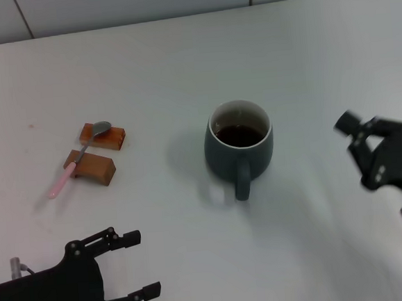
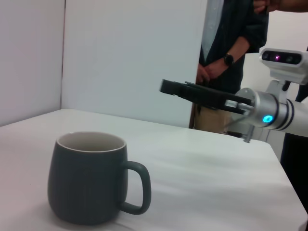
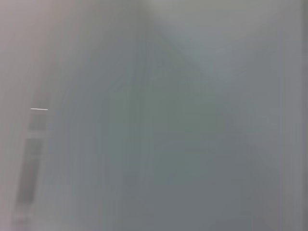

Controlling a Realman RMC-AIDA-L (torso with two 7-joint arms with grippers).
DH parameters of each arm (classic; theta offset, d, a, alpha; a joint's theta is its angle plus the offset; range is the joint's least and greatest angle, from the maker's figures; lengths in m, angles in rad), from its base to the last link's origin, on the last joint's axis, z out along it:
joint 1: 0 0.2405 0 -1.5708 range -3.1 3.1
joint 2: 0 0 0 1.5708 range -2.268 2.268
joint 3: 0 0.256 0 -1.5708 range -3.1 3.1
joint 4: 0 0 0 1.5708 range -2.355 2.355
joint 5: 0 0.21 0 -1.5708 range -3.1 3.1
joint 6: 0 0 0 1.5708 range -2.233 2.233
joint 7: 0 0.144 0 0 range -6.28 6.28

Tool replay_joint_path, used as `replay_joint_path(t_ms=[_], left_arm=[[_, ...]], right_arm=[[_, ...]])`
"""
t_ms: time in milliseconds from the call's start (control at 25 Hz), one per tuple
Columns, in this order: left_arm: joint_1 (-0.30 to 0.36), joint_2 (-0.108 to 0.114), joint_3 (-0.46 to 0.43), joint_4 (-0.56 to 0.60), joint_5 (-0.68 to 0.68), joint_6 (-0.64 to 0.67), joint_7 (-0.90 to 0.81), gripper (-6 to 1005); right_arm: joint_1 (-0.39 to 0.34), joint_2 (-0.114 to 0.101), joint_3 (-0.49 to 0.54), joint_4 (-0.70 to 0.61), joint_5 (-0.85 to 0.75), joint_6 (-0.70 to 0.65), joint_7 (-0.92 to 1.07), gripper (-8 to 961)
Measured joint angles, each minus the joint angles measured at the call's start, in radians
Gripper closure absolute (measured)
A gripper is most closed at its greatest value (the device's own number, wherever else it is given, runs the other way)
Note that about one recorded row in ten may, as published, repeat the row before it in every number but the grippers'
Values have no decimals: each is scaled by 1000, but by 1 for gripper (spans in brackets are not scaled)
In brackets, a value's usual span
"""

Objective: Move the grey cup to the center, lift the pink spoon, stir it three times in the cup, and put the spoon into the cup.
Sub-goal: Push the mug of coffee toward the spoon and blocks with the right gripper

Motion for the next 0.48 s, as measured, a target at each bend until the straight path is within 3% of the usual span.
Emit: replay_joint_path(t_ms=[80, 240, 280, 480], left_arm=[[1, 0, -9, 0, -1, 0, 0, 186], [2, 0, -20, 0, -2, 2, 0, 186], [2, 0, -27, 0, -2, 3, 0, 186], [3, -1, -32, 0, -2, 5, 0, 186]], right_arm=[[13, 0, 54, 18, 61, 80, -24, 930], [57, -3, 60, 21, 72, 193, -19, 930], [96, -4, 42, 20, 68, 287, -16, 930], [182, -3, -48, 42, 64, 450, -15, 929]])
